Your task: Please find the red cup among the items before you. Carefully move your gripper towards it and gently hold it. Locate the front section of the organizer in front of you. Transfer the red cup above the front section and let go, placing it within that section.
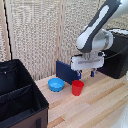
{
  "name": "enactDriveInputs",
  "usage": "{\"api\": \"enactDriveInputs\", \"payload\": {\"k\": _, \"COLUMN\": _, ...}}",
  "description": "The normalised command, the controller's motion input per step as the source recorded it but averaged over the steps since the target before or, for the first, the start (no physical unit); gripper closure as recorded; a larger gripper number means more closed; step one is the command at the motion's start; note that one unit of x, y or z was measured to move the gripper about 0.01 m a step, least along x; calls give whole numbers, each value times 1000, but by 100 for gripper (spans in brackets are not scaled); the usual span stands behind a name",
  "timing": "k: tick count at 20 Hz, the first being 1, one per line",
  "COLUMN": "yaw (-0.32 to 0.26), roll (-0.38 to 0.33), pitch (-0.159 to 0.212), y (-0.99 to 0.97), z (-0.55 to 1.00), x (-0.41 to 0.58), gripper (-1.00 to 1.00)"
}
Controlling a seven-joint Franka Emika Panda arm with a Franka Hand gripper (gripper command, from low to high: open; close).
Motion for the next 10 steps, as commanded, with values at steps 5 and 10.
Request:
{"api": "enactDriveInputs", "payload": {"k": 5, "yaw": 0, "roll": -4, "pitch": -54, "y": 15, "z": -275, "x": 0, "gripper": -100}}
{"api": "enactDriveInputs", "payload": {"k": 10, "yaw": 0, "roll": -34, "pitch": -75, "y": 42, "z": -414, "x": 0, "gripper": -100}}
